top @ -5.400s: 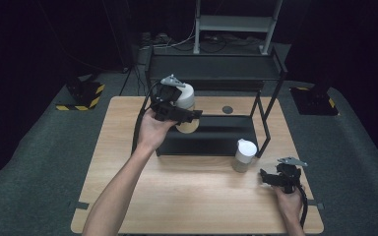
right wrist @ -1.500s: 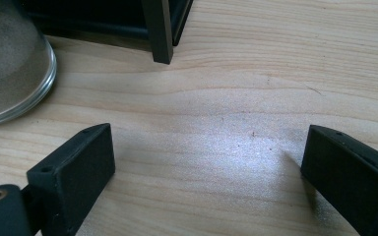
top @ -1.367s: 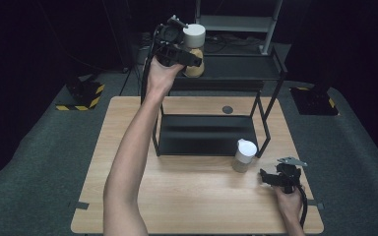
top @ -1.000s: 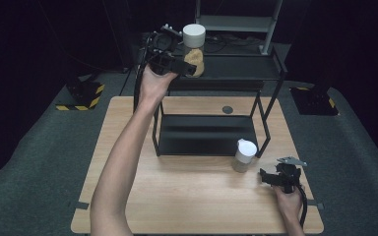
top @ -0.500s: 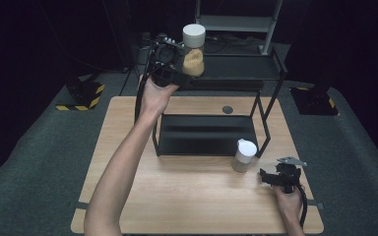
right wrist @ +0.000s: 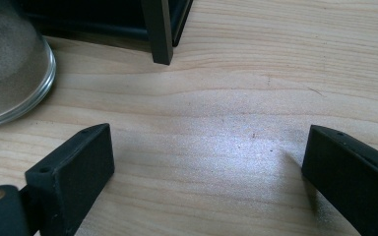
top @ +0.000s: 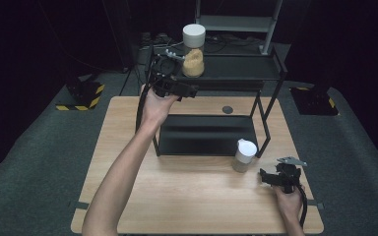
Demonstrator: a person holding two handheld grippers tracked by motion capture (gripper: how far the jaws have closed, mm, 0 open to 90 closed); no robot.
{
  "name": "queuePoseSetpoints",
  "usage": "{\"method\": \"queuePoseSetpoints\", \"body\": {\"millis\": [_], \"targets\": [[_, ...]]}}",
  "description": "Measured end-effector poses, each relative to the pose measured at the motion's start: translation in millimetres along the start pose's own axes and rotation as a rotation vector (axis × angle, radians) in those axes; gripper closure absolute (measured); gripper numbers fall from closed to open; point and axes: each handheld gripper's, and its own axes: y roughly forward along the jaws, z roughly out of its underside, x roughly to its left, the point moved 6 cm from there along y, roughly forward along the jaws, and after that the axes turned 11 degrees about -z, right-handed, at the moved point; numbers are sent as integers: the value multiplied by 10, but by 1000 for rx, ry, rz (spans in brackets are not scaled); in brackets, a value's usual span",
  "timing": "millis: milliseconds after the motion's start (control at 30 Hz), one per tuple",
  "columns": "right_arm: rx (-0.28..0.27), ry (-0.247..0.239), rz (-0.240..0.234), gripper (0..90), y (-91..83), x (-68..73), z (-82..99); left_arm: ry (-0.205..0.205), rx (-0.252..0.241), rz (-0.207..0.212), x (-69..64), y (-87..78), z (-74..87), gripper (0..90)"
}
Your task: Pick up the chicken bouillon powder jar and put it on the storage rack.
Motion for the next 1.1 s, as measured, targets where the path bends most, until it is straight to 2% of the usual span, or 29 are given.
{"method": "queuePoseSetpoints", "body": {"millis": [467,800,1100], "targets": [[1,-2,1,45,-1,-1,0,-4,1,17,-93,88,247,37],[1,-2,1,45,-1,-1,0,-10,-7,21,-145,176,519,37],[1,-2,0,45,-1,-1,0,-9,15,49,-199,304,721,37]]}}
